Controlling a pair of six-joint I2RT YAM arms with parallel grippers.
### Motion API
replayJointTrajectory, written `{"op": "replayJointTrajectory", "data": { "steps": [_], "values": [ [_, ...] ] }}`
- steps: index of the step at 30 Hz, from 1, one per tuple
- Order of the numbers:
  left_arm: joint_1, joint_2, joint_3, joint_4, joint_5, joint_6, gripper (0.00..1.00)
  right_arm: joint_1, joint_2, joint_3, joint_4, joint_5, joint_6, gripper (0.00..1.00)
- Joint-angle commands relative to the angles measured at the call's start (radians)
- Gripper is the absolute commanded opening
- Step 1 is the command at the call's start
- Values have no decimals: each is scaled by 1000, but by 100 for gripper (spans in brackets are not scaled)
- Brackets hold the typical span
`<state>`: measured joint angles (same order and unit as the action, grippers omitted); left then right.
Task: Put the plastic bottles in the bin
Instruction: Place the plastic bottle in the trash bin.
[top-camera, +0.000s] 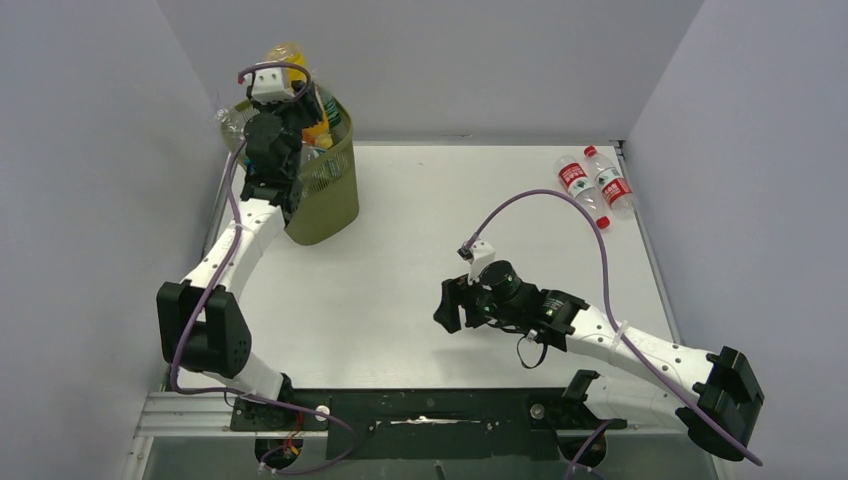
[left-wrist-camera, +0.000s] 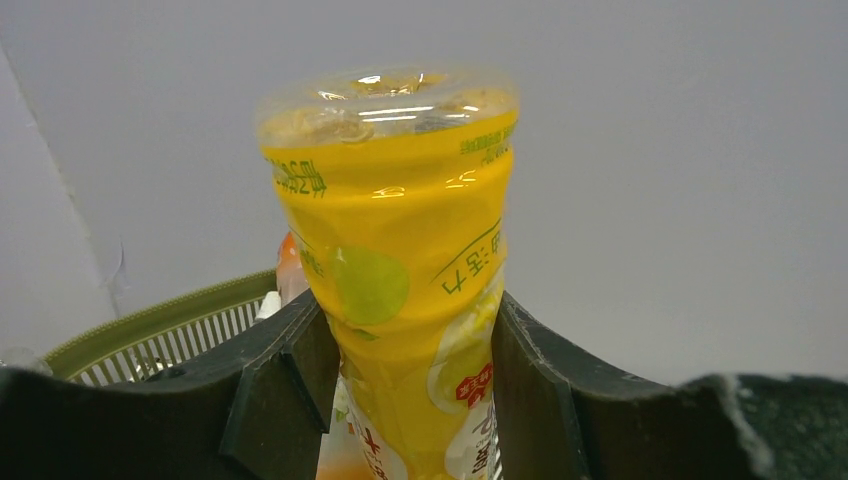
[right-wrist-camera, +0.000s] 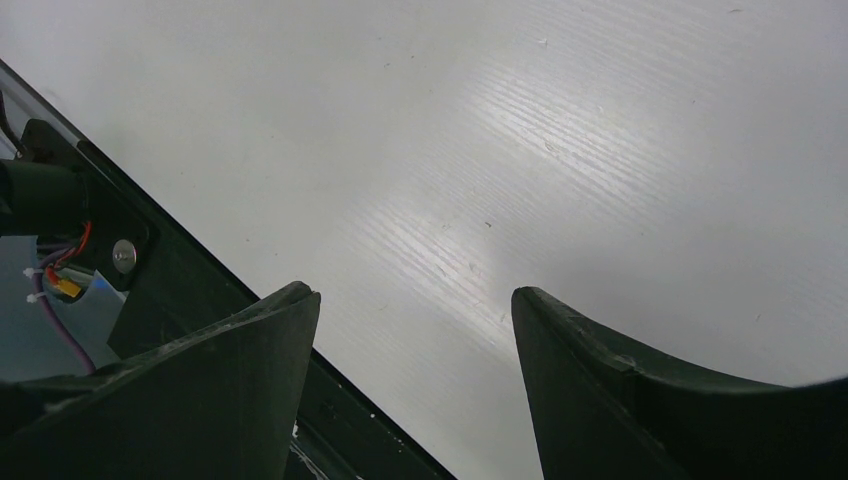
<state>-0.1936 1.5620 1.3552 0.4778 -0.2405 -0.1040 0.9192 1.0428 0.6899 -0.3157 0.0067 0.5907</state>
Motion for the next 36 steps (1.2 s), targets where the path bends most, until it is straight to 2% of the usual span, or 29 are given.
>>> {"op": "replayJointTrajectory", "data": {
  "steps": [1,8,13,25,36],
  "values": [
    [3,-49,-34,113,19,-33,42,10,-1,36,24,13,9,72],
    [2,-100,-124,124,5,-56,53,10,5,30,36,10,6,72],
    [3,-125,-143,88,0,-70,67,11,5,26,44,6,4,72],
    [4,-170,-32,-111,52,-59,73,11,10,7,71,-3,12,72],
    [4,-295,-57,-170,15,-85,73,18,33,0,104,-13,14,72]
  ]
}}
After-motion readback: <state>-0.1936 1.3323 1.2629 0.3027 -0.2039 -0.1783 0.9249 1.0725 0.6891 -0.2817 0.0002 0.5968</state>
